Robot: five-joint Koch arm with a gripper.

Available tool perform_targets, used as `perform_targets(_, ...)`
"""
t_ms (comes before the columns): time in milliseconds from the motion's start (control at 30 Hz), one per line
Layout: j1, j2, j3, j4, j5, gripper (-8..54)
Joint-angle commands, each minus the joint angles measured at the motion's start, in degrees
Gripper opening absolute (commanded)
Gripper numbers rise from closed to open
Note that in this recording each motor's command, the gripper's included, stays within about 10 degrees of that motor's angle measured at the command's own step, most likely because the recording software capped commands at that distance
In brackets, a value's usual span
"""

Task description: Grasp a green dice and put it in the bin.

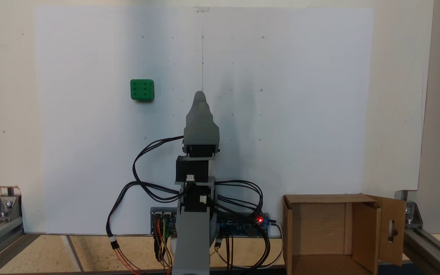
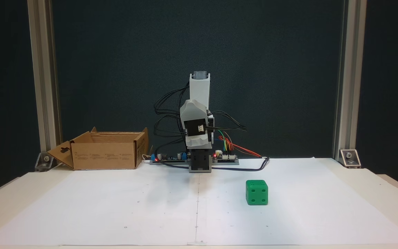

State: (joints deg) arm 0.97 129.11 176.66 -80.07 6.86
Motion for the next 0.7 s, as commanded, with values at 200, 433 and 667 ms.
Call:
perform_targets(200, -2.29, 6.42, 2.64, 21.01, -10.46, 43.5)
perform_targets(433, -2.29, 6.5, 2.64, 21.01, -10.37, 43.5)
perform_targets(667, -2.46, 6.42, 2.64, 21.36, -10.37, 43.5)
